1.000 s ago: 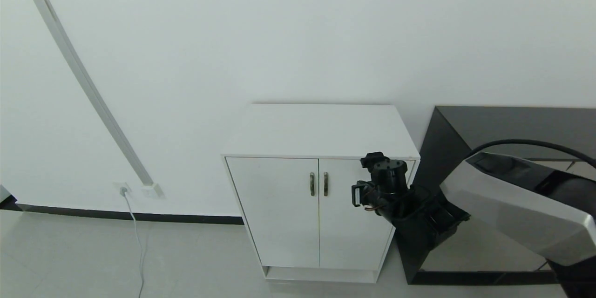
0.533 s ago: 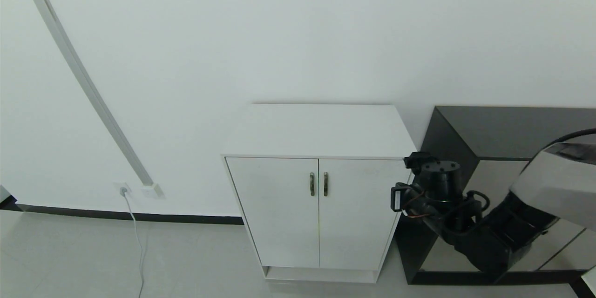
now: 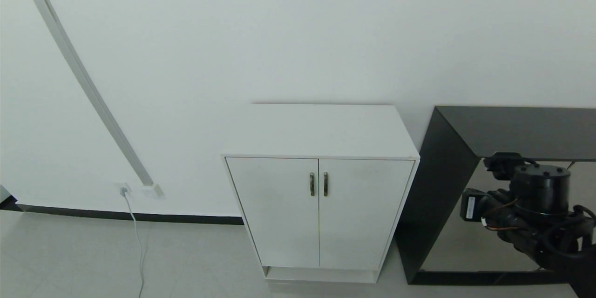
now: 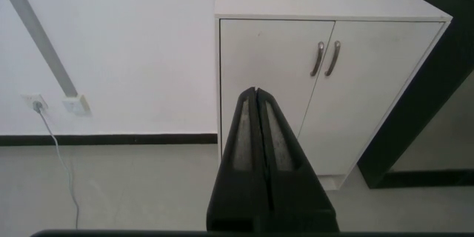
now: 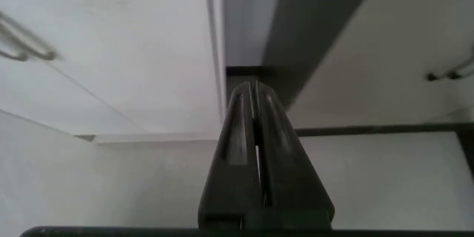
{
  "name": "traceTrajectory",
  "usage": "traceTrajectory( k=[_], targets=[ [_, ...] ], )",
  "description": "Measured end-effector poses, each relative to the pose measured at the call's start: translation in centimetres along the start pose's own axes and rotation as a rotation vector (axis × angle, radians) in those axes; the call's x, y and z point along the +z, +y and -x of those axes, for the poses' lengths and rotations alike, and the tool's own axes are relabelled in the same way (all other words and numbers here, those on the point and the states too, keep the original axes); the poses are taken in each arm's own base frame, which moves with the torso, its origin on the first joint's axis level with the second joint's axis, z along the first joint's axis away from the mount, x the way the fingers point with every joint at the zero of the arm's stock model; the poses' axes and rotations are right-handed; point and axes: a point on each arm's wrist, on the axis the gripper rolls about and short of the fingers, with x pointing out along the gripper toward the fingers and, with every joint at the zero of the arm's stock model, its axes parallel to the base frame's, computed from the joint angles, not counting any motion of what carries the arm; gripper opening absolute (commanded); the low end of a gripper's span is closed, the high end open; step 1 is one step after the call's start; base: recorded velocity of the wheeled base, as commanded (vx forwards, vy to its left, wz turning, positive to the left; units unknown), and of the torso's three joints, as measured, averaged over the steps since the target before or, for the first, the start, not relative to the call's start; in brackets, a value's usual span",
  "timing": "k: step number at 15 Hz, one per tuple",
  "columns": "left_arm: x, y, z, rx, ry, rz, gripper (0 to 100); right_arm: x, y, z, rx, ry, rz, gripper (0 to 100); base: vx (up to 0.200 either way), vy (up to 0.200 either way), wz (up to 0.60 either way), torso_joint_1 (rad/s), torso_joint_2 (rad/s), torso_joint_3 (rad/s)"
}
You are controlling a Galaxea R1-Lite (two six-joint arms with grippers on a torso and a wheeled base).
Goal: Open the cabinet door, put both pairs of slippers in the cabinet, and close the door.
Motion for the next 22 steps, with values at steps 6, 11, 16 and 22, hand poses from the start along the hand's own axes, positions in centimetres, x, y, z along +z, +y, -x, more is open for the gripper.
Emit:
traceTrajectory(
  k=[6, 11, 16, 22],
  targets=[
    [0.0, 0.0, 0.0, 0.0, 0.0, 0.001, 0, 0.0, -5.8, 4.6, -0.157, -0.027, 0.005, 0, 0.0, 0.0, 0.0, 0.0, 0.0, 0.0],
    [0.0, 0.0, 0.0, 0.0, 0.0, 0.002, 0, -1.1, -7.0, 8.4, -0.144, -0.049, -0.005, 0, 0.0, 0.0, 0.0, 0.0, 0.0, 0.0],
    [0.0, 0.0, 0.0, 0.0, 0.0, 0.001, 0, -2.4, -7.5, 10.8, -0.114, -0.053, -0.005, 0, 0.0, 0.0, 0.0, 0.0, 0.0, 0.0],
    [0.0, 0.0, 0.0, 0.0, 0.0, 0.001, 0, -3.6, -7.9, 13.1, -0.072, 0.019, 0.011, 0, 0.0, 0.0, 0.0, 0.0, 0.0, 0.0]
  ],
)
